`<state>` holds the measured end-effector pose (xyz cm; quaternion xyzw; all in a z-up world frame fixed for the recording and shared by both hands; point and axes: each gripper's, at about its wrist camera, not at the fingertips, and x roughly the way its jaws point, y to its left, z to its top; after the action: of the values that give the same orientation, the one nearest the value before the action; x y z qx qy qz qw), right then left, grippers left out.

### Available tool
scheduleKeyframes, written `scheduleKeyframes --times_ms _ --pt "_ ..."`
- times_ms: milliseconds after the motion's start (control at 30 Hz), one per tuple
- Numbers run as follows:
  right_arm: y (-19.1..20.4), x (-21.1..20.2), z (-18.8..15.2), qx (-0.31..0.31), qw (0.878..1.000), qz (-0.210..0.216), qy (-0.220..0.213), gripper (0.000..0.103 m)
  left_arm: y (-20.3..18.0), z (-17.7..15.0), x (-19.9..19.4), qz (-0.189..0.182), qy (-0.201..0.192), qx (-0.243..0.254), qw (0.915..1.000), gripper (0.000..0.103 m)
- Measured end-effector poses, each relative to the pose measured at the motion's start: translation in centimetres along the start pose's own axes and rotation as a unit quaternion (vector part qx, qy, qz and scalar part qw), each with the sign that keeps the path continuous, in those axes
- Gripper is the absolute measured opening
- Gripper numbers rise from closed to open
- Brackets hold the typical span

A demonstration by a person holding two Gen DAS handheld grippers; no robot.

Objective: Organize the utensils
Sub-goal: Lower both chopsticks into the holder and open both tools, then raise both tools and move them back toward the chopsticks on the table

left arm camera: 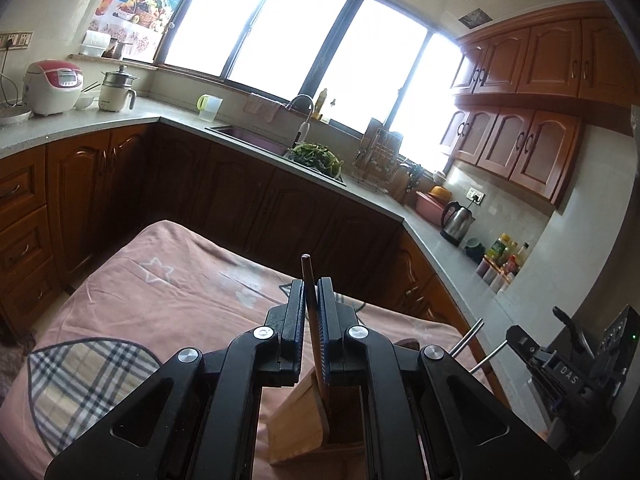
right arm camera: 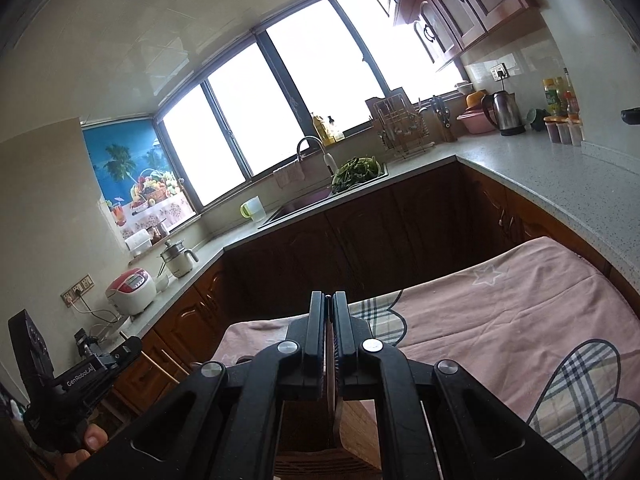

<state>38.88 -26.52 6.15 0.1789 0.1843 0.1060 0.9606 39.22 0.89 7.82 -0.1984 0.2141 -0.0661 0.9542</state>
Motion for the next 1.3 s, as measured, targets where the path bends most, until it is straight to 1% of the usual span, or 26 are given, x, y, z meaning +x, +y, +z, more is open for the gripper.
scheduleKeyframes --times_ms 133,267,300,400,467,733,800,833,867,900,933,967,1000,1033,1067,1100,1133,1167,1200,1233,1300 --pt "0.0 1.1 -0.9 -0.002 1.0 -0.001 0.021 0.004 -0.3 -1.2 1.2 0.002 0.024 0.017 0.9996 0.006" --pt "0.0 1.1 -0.9 -0.004 1.0 -0.004 0.022 0.004 -1.2 -1.9 1.6 0.006 0.033 0.043 0.9985 0.007" --pt "0.1 1.2 -0.9 -0.005 1.0 -0.005 0.023 0.004 -1.3 -2.0 1.7 0.005 0.039 0.044 0.9983 0.007" --pt "0.2 1.2 -0.8 -0.007 1.0 -0.006 0.027 0.004 -1.5 -2.1 1.7 0.007 0.039 0.047 0.9981 0.007" --pt "0.2 1.2 -0.8 -0.005 1.0 -0.005 0.03 0.009 -1.5 -2.0 1.7 0.006 0.042 0.047 0.998 0.007" --pt "0.2 1.2 -0.8 -0.003 1.0 -0.007 0.031 0.01 -1.7 -1.8 1.5 0.007 0.05 0.049 0.9976 0.007" --pt "0.2 1.2 -0.8 0.0 0.999 -0.006 0.031 0.012 -1.8 -1.8 1.4 0.004 0.053 0.047 0.9975 0.007" --pt "0.2 1.1 -0.8 0.001 0.999 -0.006 0.031 0.014 -1.9 -1.8 1.3 0.003 0.054 0.048 0.9974 0.01" --pt "0.1 1.0 -0.7 0.004 1.0 -0.006 0.03 0.025 -2.0 -1.8 1.2 0.001 0.055 0.049 0.9973 0.012" --pt "0.1 0.8 -0.7 0.006 1.0 -0.006 0.027 0.039 -2.1 -1.9 1.1 0.0 0.056 0.051 0.9971 0.02" --pt "0.0 0.5 -0.7 0.008 1.0 -0.005 0.023 0.045 -2.2 -1.9 0.9 0.0 0.056 0.052 0.9971 0.03" --pt "-0.1 0.3 -0.7 0.01 1.0 -0.004 0.02 0.049 -2.2 -2.0 0.6 0.001 0.055 0.053 0.9971 0.035" --pt "-0.2 0.0 -0.7 0.012 1.0 -0.004 0.017 0.049 -2.3 -2.1 0.4 0.001 0.054 0.052 0.9972 0.044" --pt "-0.3 -0.3 -0.7 0.015 1.0 -0.003 0.016 0.049 -2.2 -2.1 0.1 0.0 0.053 0.049 0.9974 0.048" --pt "-0.5 -0.6 -0.8 0.019 1.0 -0.002 0.015 0.053 -2.1 -2.2 -0.2 -0.001 0.054 0.045 0.9975 0.05" --pt "-0.7 -0.9 -0.8 0.024 1.0 -0.001 0.013 0.061 -2.0 -2.2 -0.5 -0.003 0.056 0.041 0.9976 0.056" --pt "-0.8 -1.3 -0.9 0.027 1.0 -0.001 0.011 0.065 -1.9 -2.3 -0.9 -0.003 0.057 0.037 0.9977 0.064" --pt "-1.0 -1.8 -1.0 0.029 1.0 -0.002 0.008 0.072 -1.7 -2.4 -1.2 -0.002 0.057 0.034 0.9978 0.067" --pt "-1.2 -2.2 -1.2 0.031 1.0 -0.002 0.007 0.077 -1.6 -2.6 -1.6 -0.001 0.056 0.032 0.9979 0.071" --pt "-1.4 -2.7 -1.4 0.032 0.999 -0.002 0.007 0.079 -1.5 -2.8 -1.9 0.001 0.056 0.032 0.9979 0.075" --pt "-1.8 -3.5 -2.0 0.036 0.999 -0.004 0.008 0.084 -1.2 -3.3 -2.6 0.004 0.06 0.029 0.9978 0.08"
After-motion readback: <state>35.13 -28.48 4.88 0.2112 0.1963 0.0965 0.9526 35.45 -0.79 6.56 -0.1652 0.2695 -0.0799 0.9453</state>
